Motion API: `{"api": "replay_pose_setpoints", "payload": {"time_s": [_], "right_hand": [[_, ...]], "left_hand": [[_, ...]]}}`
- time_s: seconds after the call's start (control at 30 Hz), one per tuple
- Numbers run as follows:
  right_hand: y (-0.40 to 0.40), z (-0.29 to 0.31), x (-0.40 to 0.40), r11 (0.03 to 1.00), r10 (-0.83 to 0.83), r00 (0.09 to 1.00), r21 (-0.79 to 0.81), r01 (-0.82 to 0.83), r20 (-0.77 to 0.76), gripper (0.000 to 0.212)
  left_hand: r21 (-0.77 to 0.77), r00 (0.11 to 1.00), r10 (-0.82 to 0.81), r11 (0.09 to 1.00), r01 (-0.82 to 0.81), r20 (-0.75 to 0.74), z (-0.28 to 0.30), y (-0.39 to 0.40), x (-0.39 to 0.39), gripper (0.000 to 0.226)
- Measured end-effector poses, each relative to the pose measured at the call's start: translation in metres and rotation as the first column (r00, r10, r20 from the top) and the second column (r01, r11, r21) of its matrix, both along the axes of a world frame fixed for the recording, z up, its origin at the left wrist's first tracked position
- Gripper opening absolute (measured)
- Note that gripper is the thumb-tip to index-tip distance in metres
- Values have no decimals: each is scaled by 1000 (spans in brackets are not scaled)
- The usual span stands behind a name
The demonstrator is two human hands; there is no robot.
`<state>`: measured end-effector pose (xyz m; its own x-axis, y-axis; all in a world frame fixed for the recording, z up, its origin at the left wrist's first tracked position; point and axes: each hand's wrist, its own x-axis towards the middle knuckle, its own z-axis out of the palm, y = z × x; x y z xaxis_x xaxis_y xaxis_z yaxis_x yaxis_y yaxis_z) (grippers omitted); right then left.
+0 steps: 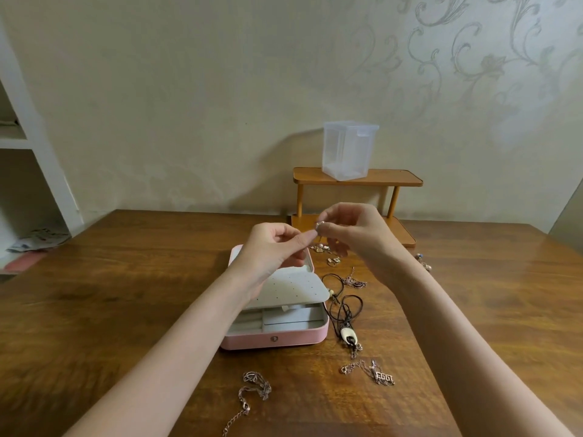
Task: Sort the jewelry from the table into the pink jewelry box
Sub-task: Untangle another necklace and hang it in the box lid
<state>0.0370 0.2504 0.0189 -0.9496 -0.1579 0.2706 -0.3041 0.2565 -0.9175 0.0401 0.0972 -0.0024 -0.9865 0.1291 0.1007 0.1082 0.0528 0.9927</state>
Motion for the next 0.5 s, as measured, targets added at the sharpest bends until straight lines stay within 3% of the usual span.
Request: {"api": "replay_pose_setpoints", "payload": {"time_s": [0.27, 0.37, 0.5], "right_hand": [[-5, 4, -26, 979, -57, 997, -201, 44, -57, 8], [-10, -1, -37, 958, -140, 988, -260, 118, -68, 8], [-14, -6, -50, 975, -198, 975, -119, 185, -104, 9]], "left_hand": [[399, 992, -127, 909, 118, -3, 7, -3, -26, 11], [400, 991, -129, 908, 127, -22, 10, -5, -33, 13], [210, 997, -24, 977, 40, -80, 11, -10, -45, 5]]}}
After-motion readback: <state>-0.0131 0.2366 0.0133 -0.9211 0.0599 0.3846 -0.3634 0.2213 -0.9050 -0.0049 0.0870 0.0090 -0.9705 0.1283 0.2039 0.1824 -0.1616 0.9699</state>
